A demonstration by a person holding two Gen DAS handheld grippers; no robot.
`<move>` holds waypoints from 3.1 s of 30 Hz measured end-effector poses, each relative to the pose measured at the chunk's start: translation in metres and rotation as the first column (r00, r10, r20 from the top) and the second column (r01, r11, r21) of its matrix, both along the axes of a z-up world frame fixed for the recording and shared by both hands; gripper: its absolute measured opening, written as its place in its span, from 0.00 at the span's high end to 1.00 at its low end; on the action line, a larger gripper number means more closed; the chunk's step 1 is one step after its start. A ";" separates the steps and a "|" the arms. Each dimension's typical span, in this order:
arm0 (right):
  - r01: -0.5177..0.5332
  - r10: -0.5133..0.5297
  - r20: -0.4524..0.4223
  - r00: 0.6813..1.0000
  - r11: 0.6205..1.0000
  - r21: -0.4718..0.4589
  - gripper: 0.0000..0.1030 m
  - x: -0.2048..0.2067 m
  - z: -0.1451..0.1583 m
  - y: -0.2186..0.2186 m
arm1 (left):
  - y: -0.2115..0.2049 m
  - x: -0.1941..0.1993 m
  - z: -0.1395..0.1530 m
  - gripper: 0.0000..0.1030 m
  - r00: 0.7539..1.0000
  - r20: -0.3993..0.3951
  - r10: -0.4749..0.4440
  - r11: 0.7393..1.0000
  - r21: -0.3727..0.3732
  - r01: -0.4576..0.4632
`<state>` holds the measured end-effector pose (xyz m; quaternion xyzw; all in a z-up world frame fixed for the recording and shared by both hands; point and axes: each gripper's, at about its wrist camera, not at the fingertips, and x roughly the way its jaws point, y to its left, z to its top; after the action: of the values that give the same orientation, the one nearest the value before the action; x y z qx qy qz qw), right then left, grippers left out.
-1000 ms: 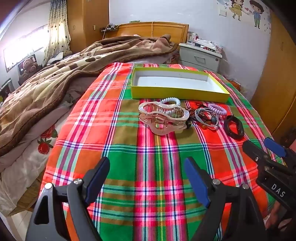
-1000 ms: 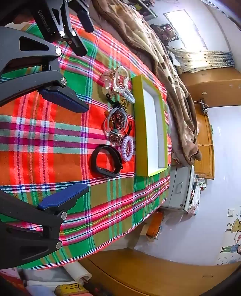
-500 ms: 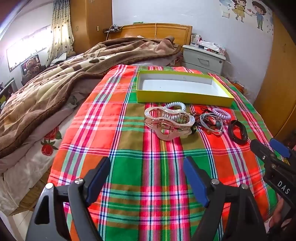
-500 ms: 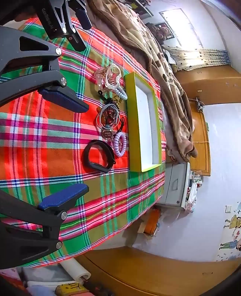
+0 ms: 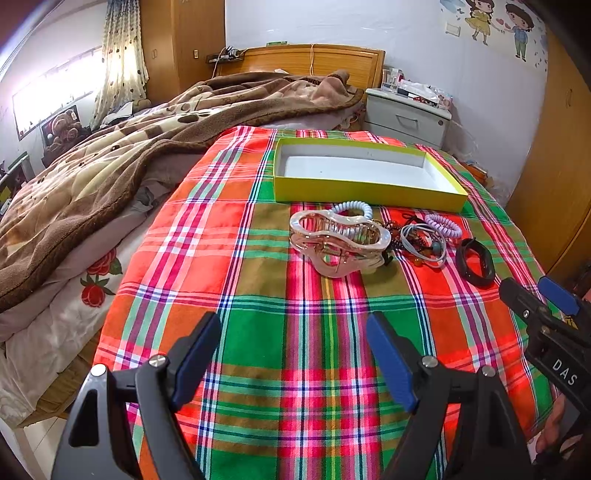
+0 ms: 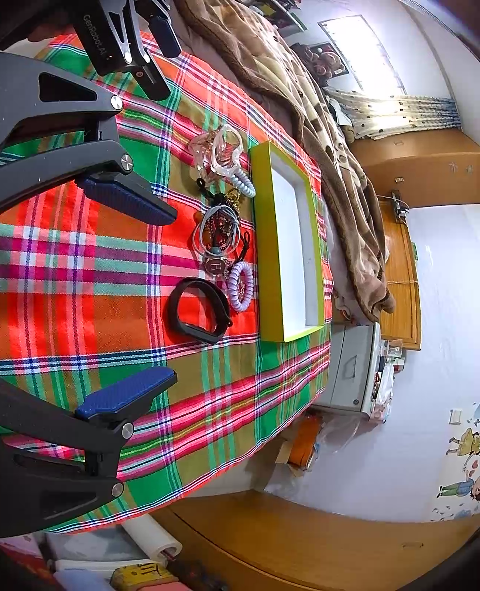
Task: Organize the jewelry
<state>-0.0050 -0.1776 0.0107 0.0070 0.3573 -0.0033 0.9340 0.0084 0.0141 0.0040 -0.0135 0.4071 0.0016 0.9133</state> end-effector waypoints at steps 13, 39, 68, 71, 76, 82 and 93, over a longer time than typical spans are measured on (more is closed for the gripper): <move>0.002 -0.002 -0.004 1.000 1.000 -0.001 0.23 0.000 0.000 -0.002 | -0.001 -0.001 0.000 0.20 1.000 0.000 0.001 1.000 0.002 -0.001; 0.010 -0.010 -0.002 1.000 1.000 -0.010 0.23 0.001 0.000 -0.002 | 0.000 0.001 -0.001 0.20 1.000 -0.007 -0.002 1.000 0.000 0.002; 0.110 -0.109 -0.041 0.993 0.994 0.022 0.23 0.036 0.000 -0.051 | 0.035 0.051 0.002 0.20 0.995 -0.049 -0.089 0.968 -0.239 0.075; 0.100 -0.098 -0.081 0.992 0.995 0.027 0.23 0.049 -0.008 -0.051 | 0.038 0.069 -0.003 0.20 0.991 -0.083 -0.108 0.960 -0.269 0.082; 0.073 -0.072 -0.125 0.990 0.997 0.005 0.24 0.069 -0.022 -0.050 | 0.045 0.093 -0.014 0.20 0.979 -0.171 -0.111 0.948 -0.313 0.053; 0.064 -0.064 -0.158 0.985 0.998 -0.006 0.24 0.087 -0.029 -0.053 | 0.047 0.113 -0.020 0.20 0.970 -0.205 -0.134 0.924 -0.380 0.047; 0.048 -0.049 -0.231 0.972 0.999 -0.008 0.33 0.108 -0.042 -0.057 | 0.034 0.145 -0.027 0.22 0.948 -0.268 -0.170 0.954 -0.286 0.091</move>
<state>0.1026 -0.2343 -0.0309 0.0142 0.4631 -0.0273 0.8858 0.1536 0.0486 -0.0232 -0.1102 0.5326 -0.1129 0.8315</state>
